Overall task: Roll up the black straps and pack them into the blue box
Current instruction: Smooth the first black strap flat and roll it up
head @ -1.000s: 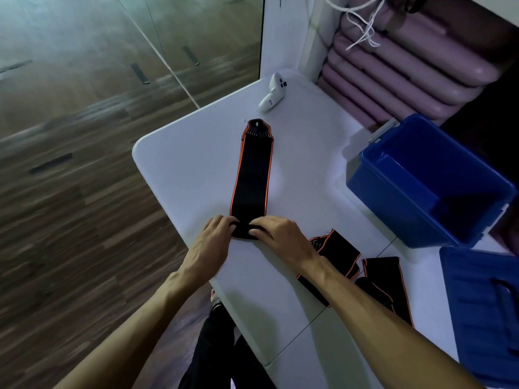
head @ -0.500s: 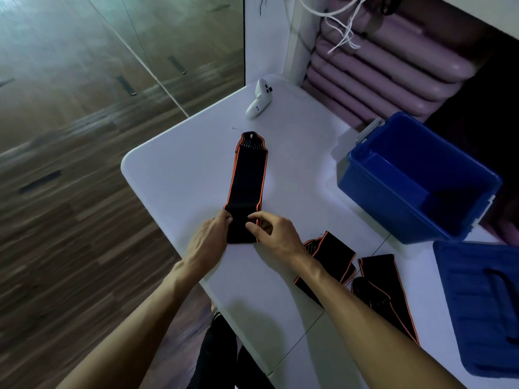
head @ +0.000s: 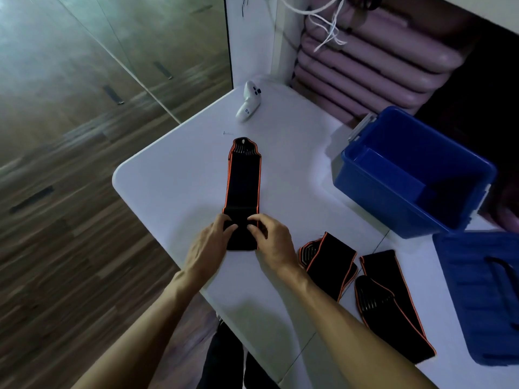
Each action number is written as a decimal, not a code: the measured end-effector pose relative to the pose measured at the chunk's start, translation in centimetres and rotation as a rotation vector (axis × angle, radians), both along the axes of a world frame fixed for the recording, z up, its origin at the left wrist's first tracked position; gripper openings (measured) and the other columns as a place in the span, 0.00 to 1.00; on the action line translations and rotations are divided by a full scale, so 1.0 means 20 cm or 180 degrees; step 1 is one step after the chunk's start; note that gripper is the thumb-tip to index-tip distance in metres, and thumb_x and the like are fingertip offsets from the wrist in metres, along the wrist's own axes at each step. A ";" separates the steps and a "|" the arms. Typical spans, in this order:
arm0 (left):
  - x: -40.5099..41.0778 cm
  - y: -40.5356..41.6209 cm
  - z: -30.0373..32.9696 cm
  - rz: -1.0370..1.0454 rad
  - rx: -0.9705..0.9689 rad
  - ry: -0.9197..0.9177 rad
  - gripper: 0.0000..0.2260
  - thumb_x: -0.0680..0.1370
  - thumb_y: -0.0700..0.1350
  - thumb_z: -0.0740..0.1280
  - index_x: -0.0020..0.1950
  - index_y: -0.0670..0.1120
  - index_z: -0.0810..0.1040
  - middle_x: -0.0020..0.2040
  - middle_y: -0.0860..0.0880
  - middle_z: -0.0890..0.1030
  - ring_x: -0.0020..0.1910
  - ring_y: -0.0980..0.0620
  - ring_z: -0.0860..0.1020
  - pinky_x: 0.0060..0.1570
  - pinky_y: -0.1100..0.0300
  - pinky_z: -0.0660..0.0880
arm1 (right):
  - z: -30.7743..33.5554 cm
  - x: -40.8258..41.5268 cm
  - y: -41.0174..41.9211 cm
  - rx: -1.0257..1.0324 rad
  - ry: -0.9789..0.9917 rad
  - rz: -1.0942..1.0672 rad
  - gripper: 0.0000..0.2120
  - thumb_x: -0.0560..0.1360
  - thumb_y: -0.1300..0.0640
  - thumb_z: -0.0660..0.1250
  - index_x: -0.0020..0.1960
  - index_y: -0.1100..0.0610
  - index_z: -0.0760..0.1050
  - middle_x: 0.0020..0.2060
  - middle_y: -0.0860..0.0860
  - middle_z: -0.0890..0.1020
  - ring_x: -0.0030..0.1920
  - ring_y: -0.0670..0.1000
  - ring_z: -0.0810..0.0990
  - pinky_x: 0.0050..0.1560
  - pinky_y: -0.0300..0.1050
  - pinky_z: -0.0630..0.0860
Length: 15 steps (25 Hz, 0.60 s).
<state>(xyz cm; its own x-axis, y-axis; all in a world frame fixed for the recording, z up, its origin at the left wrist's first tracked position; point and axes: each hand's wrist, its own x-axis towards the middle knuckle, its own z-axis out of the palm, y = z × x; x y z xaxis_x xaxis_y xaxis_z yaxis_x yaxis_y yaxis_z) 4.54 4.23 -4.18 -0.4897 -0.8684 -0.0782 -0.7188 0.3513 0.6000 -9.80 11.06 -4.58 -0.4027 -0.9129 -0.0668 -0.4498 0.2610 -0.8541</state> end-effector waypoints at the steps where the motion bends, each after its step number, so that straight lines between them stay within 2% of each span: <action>1: -0.02 0.00 0.00 -0.0007 -0.0106 -0.0083 0.13 0.81 0.50 0.59 0.59 0.43 0.71 0.43 0.42 0.82 0.42 0.41 0.80 0.37 0.55 0.67 | -0.01 0.01 -0.01 0.0004 0.0015 -0.0079 0.08 0.78 0.57 0.67 0.56 0.55 0.80 0.50 0.50 0.84 0.51 0.49 0.81 0.52 0.45 0.77; 5: -0.02 0.00 -0.02 0.0062 -0.0243 -0.0030 0.13 0.81 0.51 0.59 0.60 0.44 0.68 0.44 0.44 0.81 0.41 0.42 0.80 0.35 0.55 0.69 | -0.01 0.02 -0.02 -0.0009 0.0103 -0.0196 0.08 0.78 0.56 0.68 0.57 0.55 0.77 0.48 0.50 0.83 0.49 0.51 0.81 0.49 0.45 0.77; 9: 0.01 -0.04 -0.02 0.0001 -0.0431 -0.0060 0.16 0.78 0.52 0.64 0.63 0.47 0.70 0.56 0.45 0.73 0.53 0.46 0.74 0.42 0.52 0.76 | 0.00 0.04 0.00 -0.0038 0.0274 -0.0167 0.04 0.79 0.55 0.66 0.49 0.51 0.71 0.39 0.47 0.77 0.39 0.48 0.75 0.39 0.42 0.72; 11: 0.03 -0.09 -0.03 -0.0230 -0.0760 -0.0187 0.15 0.77 0.53 0.65 0.60 0.47 0.73 0.57 0.46 0.72 0.54 0.46 0.73 0.44 0.52 0.77 | -0.02 0.06 0.01 -0.0042 0.0370 -0.0147 0.02 0.80 0.53 0.64 0.49 0.51 0.74 0.40 0.49 0.76 0.40 0.47 0.74 0.40 0.39 0.71; 13: 0.03 -0.11 -0.05 -0.0402 -0.1210 -0.0327 0.12 0.77 0.52 0.67 0.55 0.46 0.76 0.55 0.45 0.73 0.50 0.46 0.73 0.44 0.53 0.76 | -0.03 0.07 0.03 0.0029 0.0326 -0.0146 0.08 0.81 0.51 0.62 0.54 0.52 0.78 0.43 0.51 0.76 0.43 0.48 0.76 0.44 0.37 0.71; 15: 0.03 -0.12 -0.06 -0.0458 -0.1413 -0.0266 0.09 0.77 0.50 0.67 0.50 0.45 0.78 0.51 0.45 0.75 0.48 0.45 0.74 0.45 0.53 0.75 | -0.04 0.07 0.04 0.0098 0.0289 -0.0123 0.12 0.81 0.50 0.61 0.59 0.53 0.79 0.46 0.52 0.76 0.45 0.48 0.76 0.48 0.36 0.71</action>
<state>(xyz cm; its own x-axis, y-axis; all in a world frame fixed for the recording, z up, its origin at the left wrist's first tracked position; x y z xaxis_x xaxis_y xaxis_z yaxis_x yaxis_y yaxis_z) 5.07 1.87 -5.43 -0.6154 -0.7505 0.2409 -0.6834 0.6603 0.3113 -8.45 11.91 -5.32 -0.4433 -0.8946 -0.0561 -0.5141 0.3050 -0.8017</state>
